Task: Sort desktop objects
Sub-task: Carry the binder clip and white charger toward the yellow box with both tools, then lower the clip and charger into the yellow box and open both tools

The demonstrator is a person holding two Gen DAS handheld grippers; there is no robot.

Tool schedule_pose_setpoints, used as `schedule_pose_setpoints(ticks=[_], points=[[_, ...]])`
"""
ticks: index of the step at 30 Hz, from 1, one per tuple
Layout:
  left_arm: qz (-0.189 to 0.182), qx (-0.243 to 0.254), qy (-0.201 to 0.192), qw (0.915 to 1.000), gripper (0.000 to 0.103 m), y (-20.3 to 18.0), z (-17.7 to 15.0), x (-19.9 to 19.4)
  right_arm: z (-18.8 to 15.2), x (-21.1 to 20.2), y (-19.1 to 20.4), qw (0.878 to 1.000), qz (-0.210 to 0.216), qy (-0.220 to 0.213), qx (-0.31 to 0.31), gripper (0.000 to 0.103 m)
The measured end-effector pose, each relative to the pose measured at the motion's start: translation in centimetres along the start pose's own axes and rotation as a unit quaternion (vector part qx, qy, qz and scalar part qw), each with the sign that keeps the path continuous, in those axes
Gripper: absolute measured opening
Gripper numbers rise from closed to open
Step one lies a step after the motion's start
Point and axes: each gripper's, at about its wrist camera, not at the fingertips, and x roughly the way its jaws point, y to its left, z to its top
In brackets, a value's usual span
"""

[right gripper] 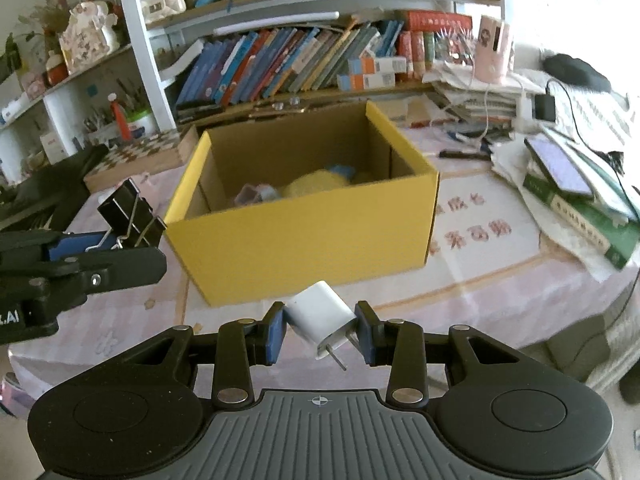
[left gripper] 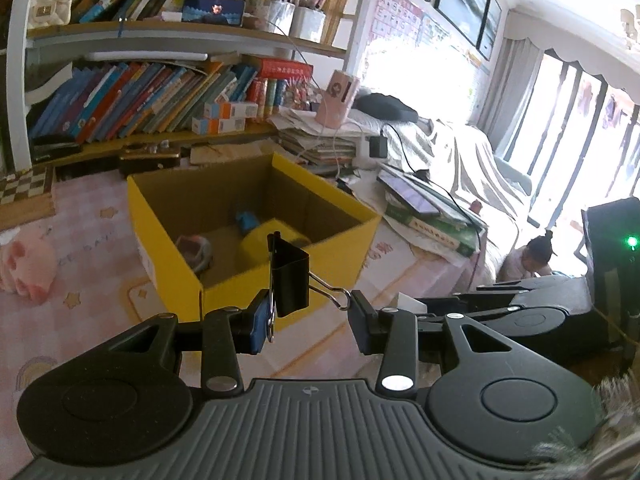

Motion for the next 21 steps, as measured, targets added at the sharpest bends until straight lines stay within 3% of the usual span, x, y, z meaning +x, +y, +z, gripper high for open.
schedule_pose_setpoints(ticks=[12, 21], points=[[0.053, 0.018, -0.027, 0.9981, 0.038, 0.4, 4.8, 4.8, 5.1, 2.1, -3.1, 0.998, 0.033, -0.040, -0.045, 0.037], [0.097, 0.049, 0.025, 0.9938, 0.038, 2.2, 6.8, 10.4, 10.8, 6.0, -3.9, 0.990, 0.058, -0.061, -0.111, 0.037]])
